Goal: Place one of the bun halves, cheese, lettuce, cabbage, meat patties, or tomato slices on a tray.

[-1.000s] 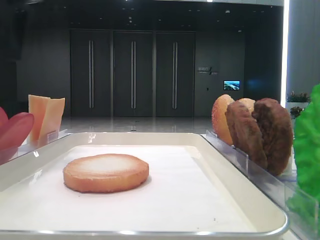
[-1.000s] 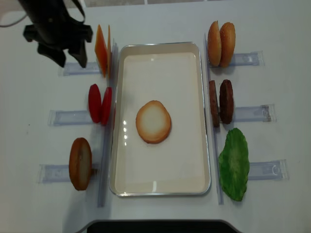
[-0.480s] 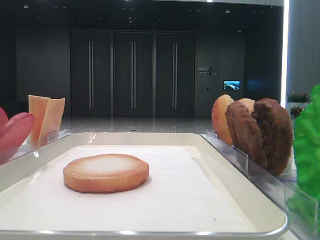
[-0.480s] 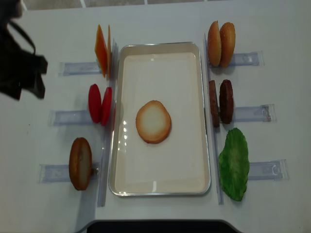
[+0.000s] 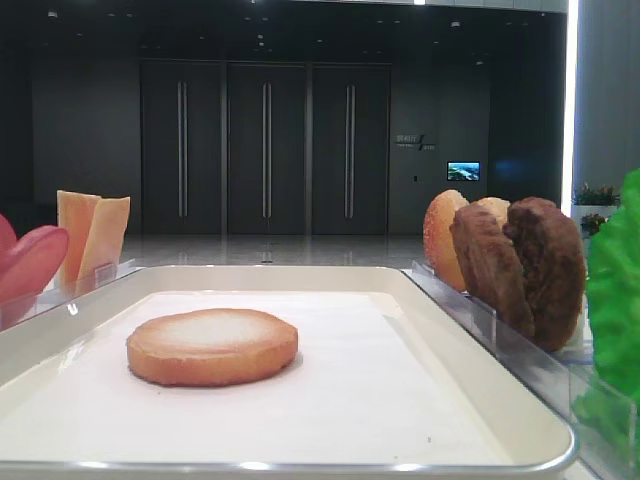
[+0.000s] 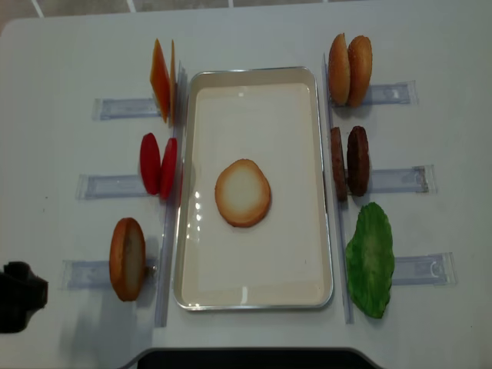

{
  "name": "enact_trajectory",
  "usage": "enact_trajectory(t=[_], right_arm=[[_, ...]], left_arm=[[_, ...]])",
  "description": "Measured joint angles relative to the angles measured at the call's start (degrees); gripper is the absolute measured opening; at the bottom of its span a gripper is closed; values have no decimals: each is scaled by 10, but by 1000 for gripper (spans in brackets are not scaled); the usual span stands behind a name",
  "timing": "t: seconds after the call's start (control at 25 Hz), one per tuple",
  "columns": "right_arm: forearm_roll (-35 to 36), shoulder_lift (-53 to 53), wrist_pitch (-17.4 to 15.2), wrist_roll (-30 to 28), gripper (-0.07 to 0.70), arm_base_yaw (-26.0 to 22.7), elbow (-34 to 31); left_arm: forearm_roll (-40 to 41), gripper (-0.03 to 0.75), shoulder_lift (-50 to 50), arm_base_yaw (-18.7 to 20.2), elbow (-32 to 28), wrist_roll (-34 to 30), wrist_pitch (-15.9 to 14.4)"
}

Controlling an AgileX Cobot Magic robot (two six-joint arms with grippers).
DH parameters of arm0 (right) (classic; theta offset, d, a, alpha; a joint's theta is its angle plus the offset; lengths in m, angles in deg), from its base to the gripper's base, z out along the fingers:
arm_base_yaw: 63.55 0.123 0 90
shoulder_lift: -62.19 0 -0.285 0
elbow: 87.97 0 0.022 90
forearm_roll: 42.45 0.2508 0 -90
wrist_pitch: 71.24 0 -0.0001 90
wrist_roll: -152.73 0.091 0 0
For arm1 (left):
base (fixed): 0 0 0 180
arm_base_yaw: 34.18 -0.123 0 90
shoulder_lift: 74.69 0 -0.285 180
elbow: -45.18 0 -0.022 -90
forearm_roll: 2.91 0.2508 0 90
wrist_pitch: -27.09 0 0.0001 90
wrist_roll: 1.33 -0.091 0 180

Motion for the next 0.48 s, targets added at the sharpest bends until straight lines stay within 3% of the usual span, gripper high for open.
enact_trajectory(t=[0.16,0.28,0.48], right_arm=[[0,0,0,0,482,0,0],[0,0,0,0,482,0,0],[0,0,0,0,482,0,0]], left_arm=[[-17,464,-69,0,-23,-23,6],[-21,464,-120,0,-37,-52,28],[-29,464,-213,0,-41,-73,31]])
